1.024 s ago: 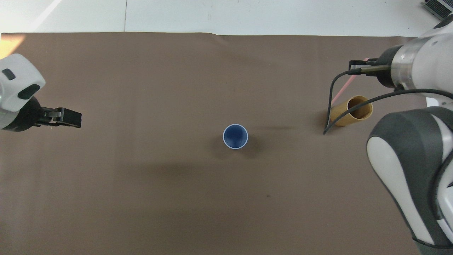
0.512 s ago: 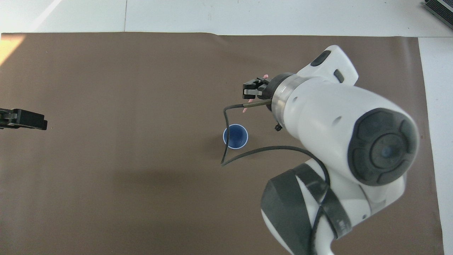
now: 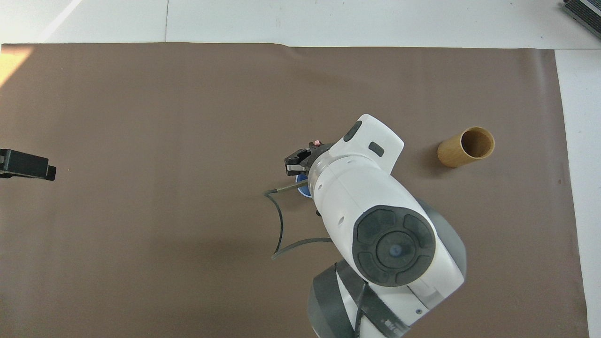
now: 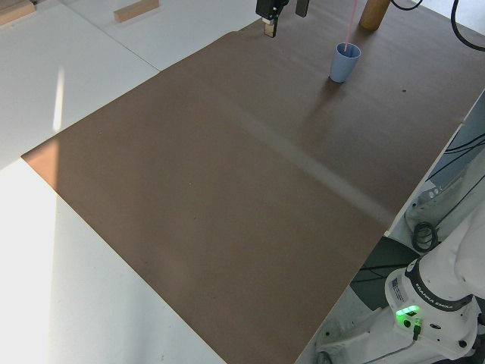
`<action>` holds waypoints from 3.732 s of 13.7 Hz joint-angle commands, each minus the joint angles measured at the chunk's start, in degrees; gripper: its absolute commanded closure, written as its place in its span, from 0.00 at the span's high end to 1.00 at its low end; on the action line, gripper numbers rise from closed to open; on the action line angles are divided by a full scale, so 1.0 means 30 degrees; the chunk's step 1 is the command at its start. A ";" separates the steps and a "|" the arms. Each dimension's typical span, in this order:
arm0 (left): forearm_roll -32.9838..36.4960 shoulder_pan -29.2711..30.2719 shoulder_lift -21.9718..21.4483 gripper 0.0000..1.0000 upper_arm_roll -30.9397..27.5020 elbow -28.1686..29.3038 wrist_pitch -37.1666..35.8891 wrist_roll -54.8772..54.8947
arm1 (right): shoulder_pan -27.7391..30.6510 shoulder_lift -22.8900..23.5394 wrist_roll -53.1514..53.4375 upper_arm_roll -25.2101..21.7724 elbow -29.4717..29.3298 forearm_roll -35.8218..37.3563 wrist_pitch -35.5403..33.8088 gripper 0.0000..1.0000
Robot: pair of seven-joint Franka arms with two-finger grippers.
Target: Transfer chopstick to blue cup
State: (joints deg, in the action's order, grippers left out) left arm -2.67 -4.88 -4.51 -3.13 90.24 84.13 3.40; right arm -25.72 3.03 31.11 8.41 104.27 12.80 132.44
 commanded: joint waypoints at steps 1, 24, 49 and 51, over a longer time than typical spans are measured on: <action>-0.0223 0.0105 -0.0431 1.00 0.0017 0.0446 -0.0474 0.0010 | 0.0047 -0.0835 0.0441 -0.0050 0.1977 0.0422 0.1870 0.00; -0.0105 0.0163 -0.0724 1.00 0.0017 0.0712 -0.0415 0.0011 | 0.6192 -0.1945 -0.0518 -0.0313 -0.0241 -0.3152 -0.6168 1.00; -0.0105 0.0163 -0.0724 1.00 0.0017 0.0712 -0.0444 0.0011 | 0.9246 -0.2153 -0.7118 -0.0577 -0.3466 -0.4207 -1.2799 1.00; -0.0105 0.0163 -0.0724 1.00 0.0017 0.0712 -0.0415 0.0011 | 0.9246 -0.2153 -0.7059 -0.0577 -0.3466 -0.4207 -1.2828 1.00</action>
State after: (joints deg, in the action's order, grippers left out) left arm -2.67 -4.88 -5.45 -3.27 91.29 82.75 3.40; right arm 1.20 -1.78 11.46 6.36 91.70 -0.54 92.54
